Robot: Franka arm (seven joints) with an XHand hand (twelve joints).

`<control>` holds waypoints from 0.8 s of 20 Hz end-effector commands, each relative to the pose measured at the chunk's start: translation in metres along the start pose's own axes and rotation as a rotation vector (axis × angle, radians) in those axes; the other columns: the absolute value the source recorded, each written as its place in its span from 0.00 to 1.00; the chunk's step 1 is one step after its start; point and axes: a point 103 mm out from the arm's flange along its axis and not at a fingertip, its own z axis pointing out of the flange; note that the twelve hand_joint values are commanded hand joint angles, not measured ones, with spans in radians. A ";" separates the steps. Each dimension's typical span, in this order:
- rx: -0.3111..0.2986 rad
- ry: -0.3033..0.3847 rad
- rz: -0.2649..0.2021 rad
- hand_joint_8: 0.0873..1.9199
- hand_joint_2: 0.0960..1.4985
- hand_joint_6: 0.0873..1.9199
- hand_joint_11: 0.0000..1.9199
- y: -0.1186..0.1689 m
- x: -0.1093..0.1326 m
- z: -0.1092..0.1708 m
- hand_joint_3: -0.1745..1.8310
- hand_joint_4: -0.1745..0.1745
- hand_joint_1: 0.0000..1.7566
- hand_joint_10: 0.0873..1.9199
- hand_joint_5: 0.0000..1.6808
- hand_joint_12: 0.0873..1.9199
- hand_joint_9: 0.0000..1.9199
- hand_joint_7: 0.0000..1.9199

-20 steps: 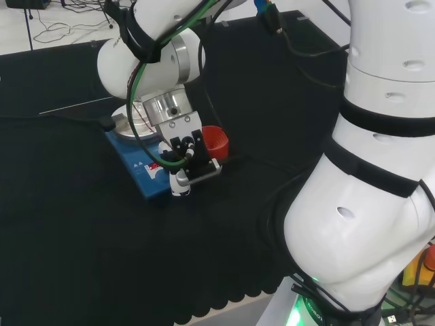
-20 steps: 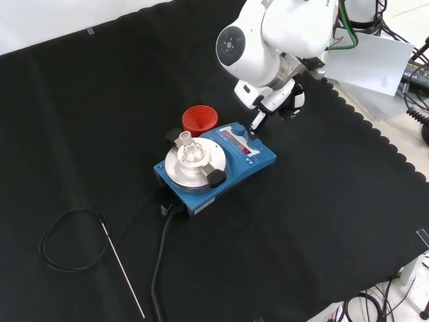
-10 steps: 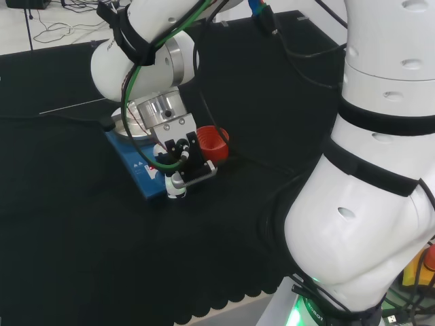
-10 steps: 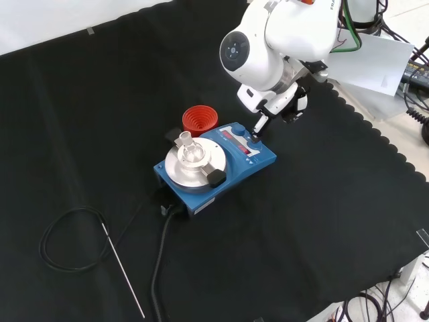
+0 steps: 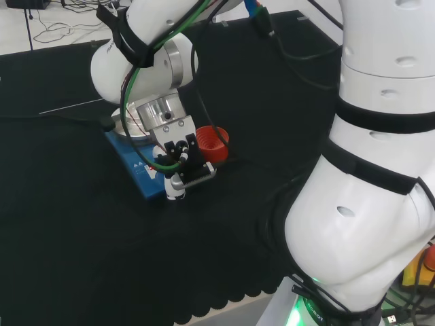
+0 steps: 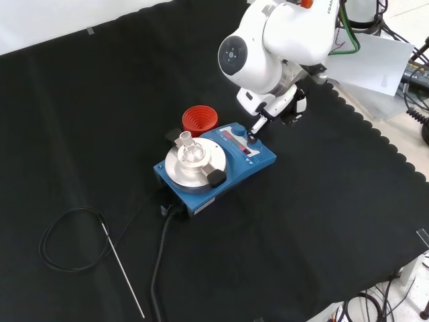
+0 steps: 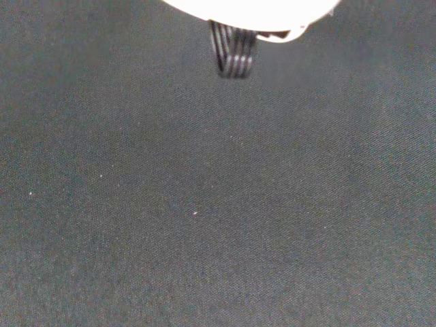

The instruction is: Turn on the heater.

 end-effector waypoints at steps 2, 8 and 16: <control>-0.023 0.011 -0.005 0.79 0.40 0.21 0.75 -0.005 -0.001 -0.010 0.61 0.42 0.80 0.75 0.18 0.71 0.88 0.81; -0.078 0.027 0.000 0.79 0.40 0.21 0.75 -0.016 -0.012 -0.035 0.61 0.42 0.80 0.75 0.18 0.71 0.88 0.80; -0.099 0.035 -0.007 0.79 0.40 0.22 0.75 -0.024 -0.018 -0.044 0.61 0.42 0.80 0.75 0.18 0.71 0.88 0.80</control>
